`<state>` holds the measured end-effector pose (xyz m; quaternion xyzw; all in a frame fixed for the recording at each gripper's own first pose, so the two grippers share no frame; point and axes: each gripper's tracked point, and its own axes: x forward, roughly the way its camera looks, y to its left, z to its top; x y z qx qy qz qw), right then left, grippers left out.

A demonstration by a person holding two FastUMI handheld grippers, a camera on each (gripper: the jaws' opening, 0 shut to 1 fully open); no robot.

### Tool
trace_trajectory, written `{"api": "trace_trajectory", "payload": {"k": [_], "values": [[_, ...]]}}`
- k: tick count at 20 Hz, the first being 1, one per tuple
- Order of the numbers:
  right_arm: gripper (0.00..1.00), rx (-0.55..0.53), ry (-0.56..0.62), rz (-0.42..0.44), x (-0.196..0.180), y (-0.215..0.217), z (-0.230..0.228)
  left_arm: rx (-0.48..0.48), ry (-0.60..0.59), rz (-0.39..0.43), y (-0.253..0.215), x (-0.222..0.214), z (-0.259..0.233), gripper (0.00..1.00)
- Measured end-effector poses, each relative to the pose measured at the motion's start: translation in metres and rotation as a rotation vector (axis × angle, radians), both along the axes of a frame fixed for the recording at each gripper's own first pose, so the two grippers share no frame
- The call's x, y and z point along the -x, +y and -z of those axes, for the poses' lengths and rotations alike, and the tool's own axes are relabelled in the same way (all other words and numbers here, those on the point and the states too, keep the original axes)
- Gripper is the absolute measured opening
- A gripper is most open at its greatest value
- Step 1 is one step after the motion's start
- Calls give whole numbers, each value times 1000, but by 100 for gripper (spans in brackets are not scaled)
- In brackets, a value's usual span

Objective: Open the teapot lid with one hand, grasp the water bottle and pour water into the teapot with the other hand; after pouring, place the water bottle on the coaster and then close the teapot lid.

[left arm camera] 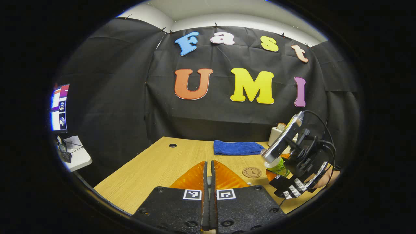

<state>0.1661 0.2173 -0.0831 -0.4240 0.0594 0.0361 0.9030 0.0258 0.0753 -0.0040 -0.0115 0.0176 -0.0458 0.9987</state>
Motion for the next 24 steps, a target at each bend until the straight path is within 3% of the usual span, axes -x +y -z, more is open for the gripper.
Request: {"api": "trace_trajectory", "payload": {"k": [13,24], "values": [[72,713,-312,-49,8,40,-15,38,20,-11,24,-1,4,3],[73,1023,-493,-47,13,49,-32,36,32,-5,28,-2,7,3]]}}
